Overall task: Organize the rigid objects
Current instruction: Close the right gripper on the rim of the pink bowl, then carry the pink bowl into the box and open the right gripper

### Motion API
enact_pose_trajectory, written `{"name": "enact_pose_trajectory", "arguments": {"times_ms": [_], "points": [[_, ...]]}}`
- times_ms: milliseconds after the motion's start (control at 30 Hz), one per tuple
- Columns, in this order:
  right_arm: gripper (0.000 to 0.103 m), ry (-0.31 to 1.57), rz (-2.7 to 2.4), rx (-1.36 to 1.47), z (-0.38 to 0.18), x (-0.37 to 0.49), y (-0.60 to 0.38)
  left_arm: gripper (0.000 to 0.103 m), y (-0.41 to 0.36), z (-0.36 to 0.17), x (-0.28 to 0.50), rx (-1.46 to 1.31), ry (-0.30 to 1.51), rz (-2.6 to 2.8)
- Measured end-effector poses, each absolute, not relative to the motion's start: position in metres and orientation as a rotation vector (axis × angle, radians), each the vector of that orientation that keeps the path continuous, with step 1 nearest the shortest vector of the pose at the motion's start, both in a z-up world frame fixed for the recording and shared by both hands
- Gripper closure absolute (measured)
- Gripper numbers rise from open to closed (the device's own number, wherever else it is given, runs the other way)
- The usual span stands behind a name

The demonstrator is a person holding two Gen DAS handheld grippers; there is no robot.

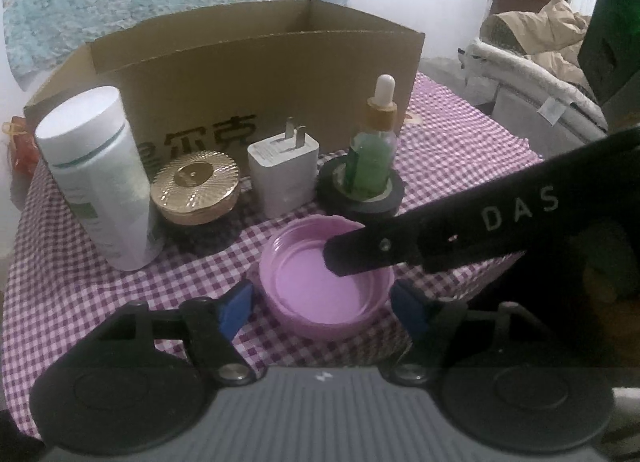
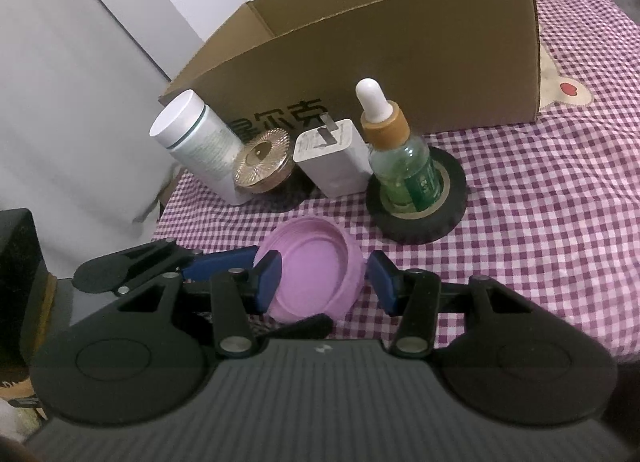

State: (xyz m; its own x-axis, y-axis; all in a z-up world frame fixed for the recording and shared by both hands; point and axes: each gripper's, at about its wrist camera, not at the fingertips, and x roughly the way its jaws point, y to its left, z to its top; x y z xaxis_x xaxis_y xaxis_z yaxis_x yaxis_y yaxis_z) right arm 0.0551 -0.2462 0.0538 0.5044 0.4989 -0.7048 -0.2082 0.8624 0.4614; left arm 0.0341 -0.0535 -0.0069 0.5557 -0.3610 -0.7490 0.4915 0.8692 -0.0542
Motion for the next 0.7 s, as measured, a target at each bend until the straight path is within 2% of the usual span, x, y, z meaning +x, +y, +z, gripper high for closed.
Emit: {"name": "enact_pose_trajectory", "arguments": {"times_ms": [400, 700], "points": [[0.077, 0.964, 0.414, 0.322, 0.043, 0.060, -0.244, 0.030, -0.063, -0.011, 0.031, 0.211, 0.814, -0.479], [0.079, 0.933, 0.408, 0.293, 0.059, 0.050, -0.242, 0.030, -0.061, 0.013, 0.019, 0.215, 0.749, -0.471]]}}
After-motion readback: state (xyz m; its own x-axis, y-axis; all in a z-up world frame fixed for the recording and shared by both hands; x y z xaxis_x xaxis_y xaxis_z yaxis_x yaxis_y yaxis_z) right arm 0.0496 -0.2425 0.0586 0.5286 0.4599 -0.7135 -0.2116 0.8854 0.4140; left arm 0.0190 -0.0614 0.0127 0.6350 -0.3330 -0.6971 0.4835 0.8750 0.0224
